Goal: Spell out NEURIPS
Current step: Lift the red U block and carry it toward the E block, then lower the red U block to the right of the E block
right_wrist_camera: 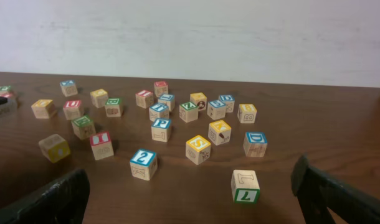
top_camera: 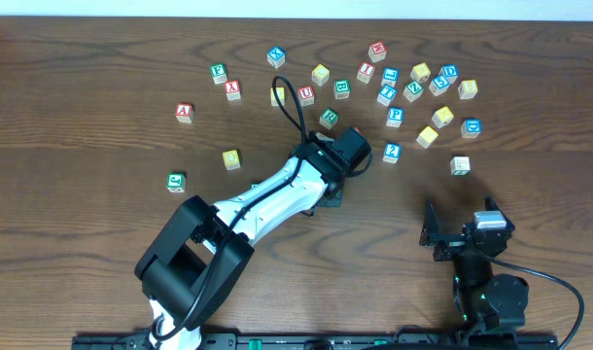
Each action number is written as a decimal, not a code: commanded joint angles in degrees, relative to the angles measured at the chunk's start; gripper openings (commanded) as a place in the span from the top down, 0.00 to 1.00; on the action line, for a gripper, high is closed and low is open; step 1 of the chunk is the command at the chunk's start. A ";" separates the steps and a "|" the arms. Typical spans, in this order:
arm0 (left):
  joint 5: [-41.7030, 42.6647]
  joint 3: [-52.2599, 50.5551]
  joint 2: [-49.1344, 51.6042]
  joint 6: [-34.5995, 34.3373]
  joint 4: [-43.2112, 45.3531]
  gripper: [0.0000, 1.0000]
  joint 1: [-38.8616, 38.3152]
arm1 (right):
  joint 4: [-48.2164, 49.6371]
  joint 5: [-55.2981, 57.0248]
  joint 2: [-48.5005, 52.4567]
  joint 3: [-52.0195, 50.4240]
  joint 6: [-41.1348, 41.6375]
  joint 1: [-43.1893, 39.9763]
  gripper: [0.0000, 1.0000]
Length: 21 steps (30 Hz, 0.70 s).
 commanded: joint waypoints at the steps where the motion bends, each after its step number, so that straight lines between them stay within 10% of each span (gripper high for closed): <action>1: -2.40 -1.42 -1.51 -1.16 0.11 0.90 0.02 | -0.28 0.04 -0.24 -0.07 0.81 -0.46 0.01; 21: -1.70 -5.03 -1.51 -1.33 2.58 0.91 1.86 | -0.28 0.04 -0.24 -0.07 0.81 -0.48 0.01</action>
